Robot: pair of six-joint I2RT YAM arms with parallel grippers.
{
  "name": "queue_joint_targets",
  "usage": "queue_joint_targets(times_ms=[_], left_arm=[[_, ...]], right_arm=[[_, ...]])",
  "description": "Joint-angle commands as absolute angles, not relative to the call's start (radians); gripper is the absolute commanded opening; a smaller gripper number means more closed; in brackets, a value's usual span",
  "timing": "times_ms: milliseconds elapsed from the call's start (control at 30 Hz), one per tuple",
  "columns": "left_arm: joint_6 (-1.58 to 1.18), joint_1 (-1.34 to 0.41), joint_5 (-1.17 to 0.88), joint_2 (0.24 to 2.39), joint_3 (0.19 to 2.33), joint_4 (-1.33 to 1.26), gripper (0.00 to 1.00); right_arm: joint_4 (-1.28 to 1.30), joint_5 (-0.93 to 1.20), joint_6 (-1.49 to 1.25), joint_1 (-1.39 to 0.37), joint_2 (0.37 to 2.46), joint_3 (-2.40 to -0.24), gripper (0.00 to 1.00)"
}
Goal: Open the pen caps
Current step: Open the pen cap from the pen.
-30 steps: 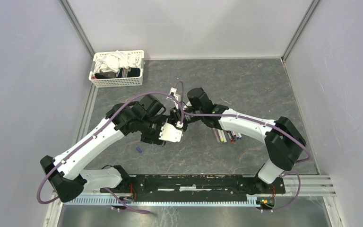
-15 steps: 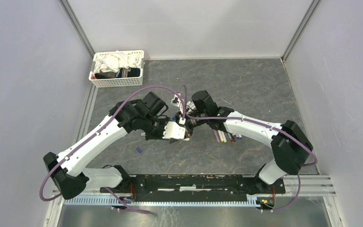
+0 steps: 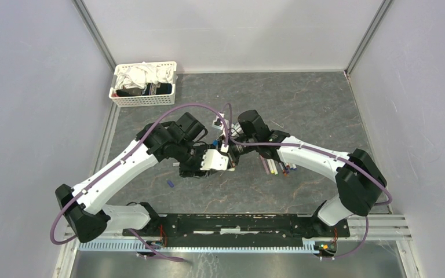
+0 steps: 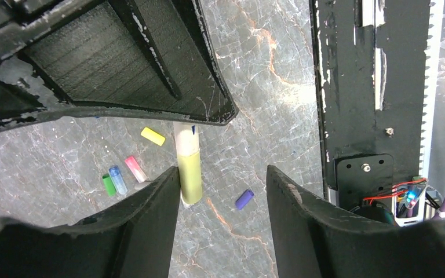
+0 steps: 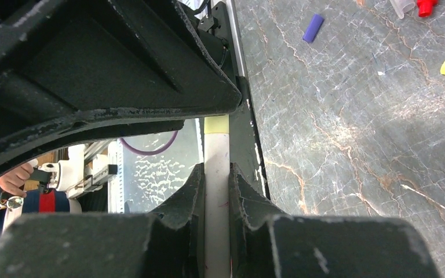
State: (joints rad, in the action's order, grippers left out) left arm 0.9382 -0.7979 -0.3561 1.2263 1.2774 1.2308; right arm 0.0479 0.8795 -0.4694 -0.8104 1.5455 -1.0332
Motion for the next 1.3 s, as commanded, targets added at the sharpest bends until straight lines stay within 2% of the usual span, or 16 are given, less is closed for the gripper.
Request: queue_joint_targets(times_ms=[0, 100, 167, 333, 467, 567, 633, 733, 800, 833, 867, 1033, 1267], left_arm=[[0.901, -0.802, -0.438, 1.241, 1.295, 1.283, 0.62], [0.896, -0.802, -0.439, 1.261, 1.292, 1.268, 0.59], [0.887, -0.802, -0.422, 1.278, 1.283, 1.248, 0.53], [0.872, -0.802, -0.326, 1.309, 1.237, 1.206, 0.19], [0.868, -0.799, -0.329, 1.327, 1.219, 1.197, 0.19], [0.875, -0.799, -0.369, 1.346, 1.222, 1.21, 0.34], [0.883, -0.799, -0.381, 1.347, 1.221, 1.211, 0.38], [0.899, -0.799, -0.394, 1.355, 1.221, 1.227, 0.32], [0.907, -0.799, -0.394, 1.368, 1.222, 1.248, 0.2], [0.916, -0.799, -0.392, 1.374, 1.219, 1.26, 0.09], [0.925, -0.798, -0.387, 1.378, 1.216, 1.272, 0.03], [1.022, -0.718, -0.348, 1.356, 1.179, 1.303, 0.02], [1.223, -0.462, -0.229, 1.396, 1.212, 1.334, 0.02]], right_arm=[[-0.012, 0.873, -0.45, -0.799, 1.508, -1.052, 0.0], [-0.019, 0.88, -0.455, -0.798, 1.521, -1.067, 0.0], [-0.018, 0.882, -0.455, -0.798, 1.524, -1.072, 0.0], [-0.002, 0.879, -0.429, -0.797, 1.517, -1.064, 0.0], [-0.003, 0.88, -0.419, -0.797, 1.508, -1.047, 0.0], [-0.003, 0.881, -0.419, -0.797, 1.51, -1.05, 0.0], [-0.003, 0.884, -0.418, -0.797, 1.515, -1.062, 0.0], [0.031, 0.887, -0.409, -0.796, 1.524, -1.082, 0.0], [0.042, 0.885, -0.401, -0.795, 1.527, -1.09, 0.0], [0.054, 0.88, -0.396, -0.793, 1.529, -1.093, 0.0], [0.065, 0.876, -0.391, -0.791, 1.531, -1.095, 0.0], [0.164, 0.855, -0.326, -0.759, 1.517, -1.09, 0.0], [0.301, 0.777, -0.23, -0.697, 1.467, -1.011, 0.0]])
